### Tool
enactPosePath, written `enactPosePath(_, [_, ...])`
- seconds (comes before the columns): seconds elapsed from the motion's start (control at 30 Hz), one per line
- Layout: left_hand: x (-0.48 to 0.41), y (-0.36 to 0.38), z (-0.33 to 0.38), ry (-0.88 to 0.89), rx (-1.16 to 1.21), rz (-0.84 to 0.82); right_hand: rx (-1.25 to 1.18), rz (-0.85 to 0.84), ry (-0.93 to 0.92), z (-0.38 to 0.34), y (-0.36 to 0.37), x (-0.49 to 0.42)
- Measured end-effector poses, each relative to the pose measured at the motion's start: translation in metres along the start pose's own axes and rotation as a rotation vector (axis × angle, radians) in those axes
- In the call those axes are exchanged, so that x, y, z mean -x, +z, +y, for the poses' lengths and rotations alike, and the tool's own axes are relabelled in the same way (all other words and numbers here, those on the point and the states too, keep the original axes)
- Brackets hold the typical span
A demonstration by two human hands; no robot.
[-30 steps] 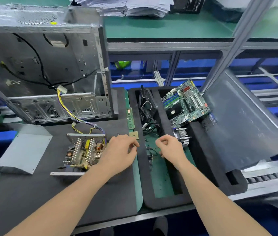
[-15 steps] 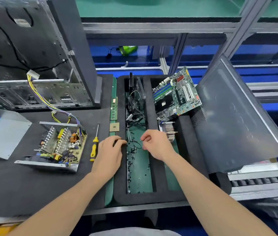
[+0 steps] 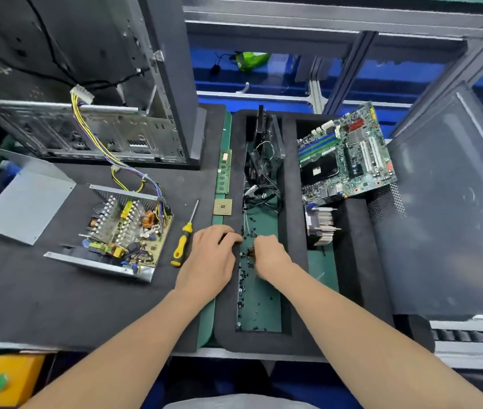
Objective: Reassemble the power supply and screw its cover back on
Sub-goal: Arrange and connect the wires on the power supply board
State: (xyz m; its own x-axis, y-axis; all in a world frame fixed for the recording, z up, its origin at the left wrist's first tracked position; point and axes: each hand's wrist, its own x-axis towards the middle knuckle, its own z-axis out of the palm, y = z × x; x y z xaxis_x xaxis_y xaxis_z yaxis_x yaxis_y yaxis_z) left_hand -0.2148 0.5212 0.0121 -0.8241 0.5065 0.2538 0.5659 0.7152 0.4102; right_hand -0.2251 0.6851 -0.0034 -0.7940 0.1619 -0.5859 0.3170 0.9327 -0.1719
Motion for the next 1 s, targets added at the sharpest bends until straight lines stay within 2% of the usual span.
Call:
enactPosePath(0.13, [0.000, 0.000, -0.002, -0.008, 0.017, -0.015, -0.052, -0.012, 0.033, 0.001, -0.003, -0.006])
enactPosePath(0.23, [-0.001, -0.001, -0.001, -0.017, 0.031, -0.027, -0.105, 0.005, -0.009, 0.002, -0.007, -0.009])
enactPosePath(0.4, [-0.002, -0.004, 0.000, -0.033, 0.064, -0.020, -0.069, -0.077, -0.007, 0.002, -0.009, -0.005])
enactPosePath(0.6, [-0.002, -0.006, 0.001, -0.039, 0.069, -0.023, -0.029, -0.049, 0.026, 0.004, -0.012, -0.015])
enactPosePath(0.8, [-0.002, -0.006, 0.000, -0.048, 0.088, -0.015, -0.051, 0.002, 0.041, 0.003, -0.004, -0.019])
enactPosePath(1.0, [-0.002, -0.005, 0.000, -0.052, 0.081, -0.019, 0.011, 0.139, -0.029, 0.004, 0.013, -0.013])
